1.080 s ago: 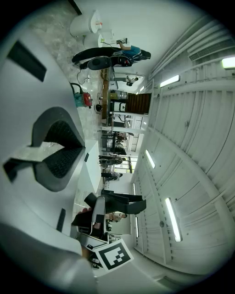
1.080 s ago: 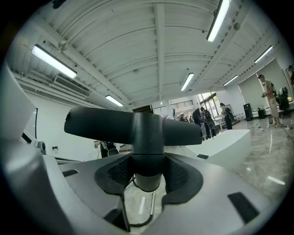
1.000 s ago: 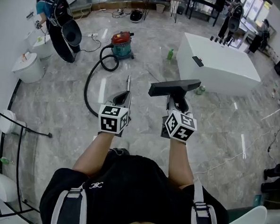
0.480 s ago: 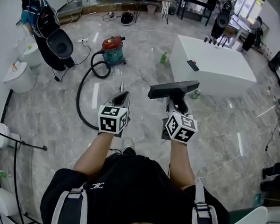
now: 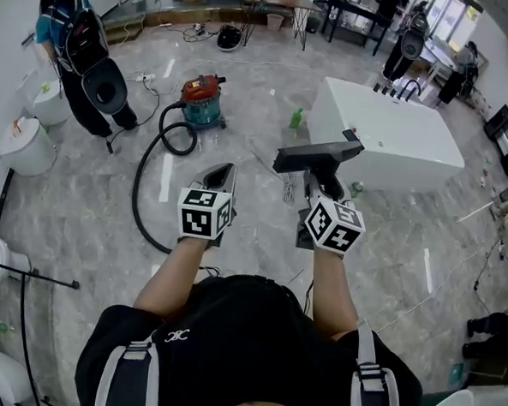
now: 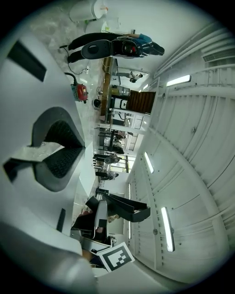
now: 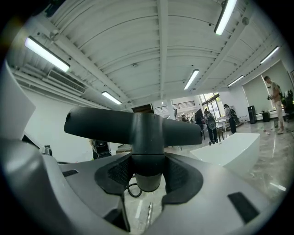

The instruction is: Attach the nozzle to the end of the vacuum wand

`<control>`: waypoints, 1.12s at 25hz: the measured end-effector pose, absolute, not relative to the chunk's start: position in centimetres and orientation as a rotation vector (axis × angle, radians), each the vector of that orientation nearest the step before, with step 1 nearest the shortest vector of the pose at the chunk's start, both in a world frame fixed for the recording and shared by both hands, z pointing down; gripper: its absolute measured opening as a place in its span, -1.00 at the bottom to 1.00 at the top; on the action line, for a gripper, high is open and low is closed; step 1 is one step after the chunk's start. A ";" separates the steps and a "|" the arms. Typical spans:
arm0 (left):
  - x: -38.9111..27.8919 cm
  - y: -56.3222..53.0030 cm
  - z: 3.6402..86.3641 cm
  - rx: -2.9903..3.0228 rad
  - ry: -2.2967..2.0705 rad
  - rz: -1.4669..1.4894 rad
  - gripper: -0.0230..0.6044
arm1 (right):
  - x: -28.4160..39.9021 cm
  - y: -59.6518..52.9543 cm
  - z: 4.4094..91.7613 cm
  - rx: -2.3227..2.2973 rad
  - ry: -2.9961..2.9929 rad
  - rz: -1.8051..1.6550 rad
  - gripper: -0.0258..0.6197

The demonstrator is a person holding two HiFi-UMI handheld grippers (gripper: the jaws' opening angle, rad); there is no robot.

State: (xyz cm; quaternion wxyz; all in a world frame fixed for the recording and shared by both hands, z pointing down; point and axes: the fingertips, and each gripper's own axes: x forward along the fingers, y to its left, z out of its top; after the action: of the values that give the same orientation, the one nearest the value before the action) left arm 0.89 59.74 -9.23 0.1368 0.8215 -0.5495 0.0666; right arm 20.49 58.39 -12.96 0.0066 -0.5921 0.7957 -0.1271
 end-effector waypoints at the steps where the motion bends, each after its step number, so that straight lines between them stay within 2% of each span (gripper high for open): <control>1: 0.3 58.5 -9.2 2.373 -1.587 0.190 -0.90 | 19.8 57.2 -13.0 -1.846 2.497 -0.404 -0.32; 15: -4.6 43.9 -6.4 2.341 -1.587 0.210 -0.90 | 14.6 41.3 -10.7 -1.804 2.520 -0.466 -0.32; 28: -7.7 36.1 -3.0 2.242 -1.628 0.304 -0.90 | 11.3 32.7 -8.1 -1.657 2.573 -0.561 -0.32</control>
State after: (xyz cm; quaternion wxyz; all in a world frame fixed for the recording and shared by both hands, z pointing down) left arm -7.72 36.15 -3.02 0.1762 0.7918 -0.5748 0.1074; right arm 11.29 32.74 -8.14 0.0151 -0.5324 0.8270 -0.1801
